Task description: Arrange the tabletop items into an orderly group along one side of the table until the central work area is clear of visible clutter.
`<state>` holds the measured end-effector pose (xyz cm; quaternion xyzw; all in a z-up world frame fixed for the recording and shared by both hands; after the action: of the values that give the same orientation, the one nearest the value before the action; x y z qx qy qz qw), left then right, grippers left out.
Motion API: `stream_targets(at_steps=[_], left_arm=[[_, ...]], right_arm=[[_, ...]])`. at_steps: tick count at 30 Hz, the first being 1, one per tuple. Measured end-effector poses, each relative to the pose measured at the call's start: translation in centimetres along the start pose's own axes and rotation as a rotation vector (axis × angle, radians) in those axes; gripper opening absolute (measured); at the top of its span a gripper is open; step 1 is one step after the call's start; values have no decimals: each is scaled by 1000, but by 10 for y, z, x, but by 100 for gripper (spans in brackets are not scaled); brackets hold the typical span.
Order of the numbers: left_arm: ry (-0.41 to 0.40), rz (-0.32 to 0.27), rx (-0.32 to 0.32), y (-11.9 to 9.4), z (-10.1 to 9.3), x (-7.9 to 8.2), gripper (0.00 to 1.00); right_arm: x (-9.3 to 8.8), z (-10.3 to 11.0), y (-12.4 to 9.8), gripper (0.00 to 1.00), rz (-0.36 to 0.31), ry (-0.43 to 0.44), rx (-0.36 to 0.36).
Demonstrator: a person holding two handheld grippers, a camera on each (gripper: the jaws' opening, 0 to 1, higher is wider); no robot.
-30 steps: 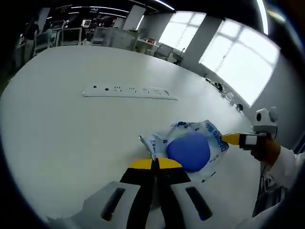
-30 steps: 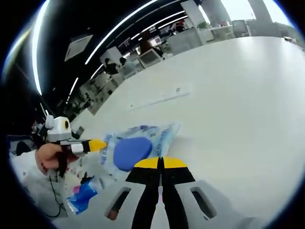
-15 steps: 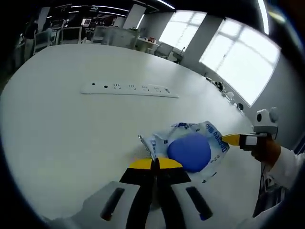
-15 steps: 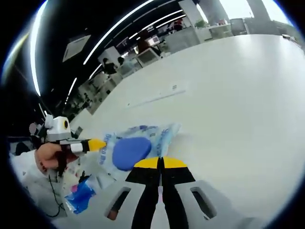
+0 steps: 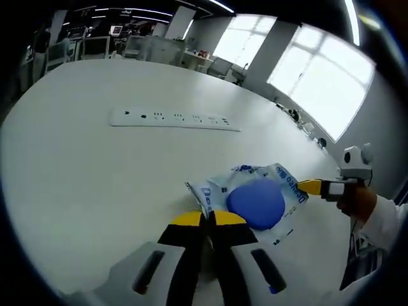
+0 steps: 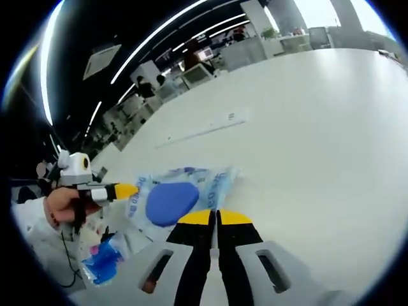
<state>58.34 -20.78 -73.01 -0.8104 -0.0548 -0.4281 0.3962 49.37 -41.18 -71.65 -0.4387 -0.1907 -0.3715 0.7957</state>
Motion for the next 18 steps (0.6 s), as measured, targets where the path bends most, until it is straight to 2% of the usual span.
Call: stream_targets(at_steps=[8, 15, 18], left_arm=[[-15, -19, 11, -4, 4, 4, 4], [-15, -26, 11, -9, 2, 5, 11], [-4, -26, 13, -13, 2, 4, 14]], right_arm=[[3, -5, -1, 5, -24, -21, -18], [8, -8, -9, 19, -68, -78, -39], [8, -8, -12, 20, -76, -105, -47]])
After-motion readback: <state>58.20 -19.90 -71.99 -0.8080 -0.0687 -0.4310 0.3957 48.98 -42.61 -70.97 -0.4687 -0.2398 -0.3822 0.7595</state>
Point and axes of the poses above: the point that each gripper's makers call its tool centre point, and the gripper's own axes: y roughly forward along the fingers, z roughly to its left, x roughly out of its top, the point moved 3 cm from there along -y, roughly backward along the fingers, and after that the axes turned 7 degrees about y, right-handed, at the moved point
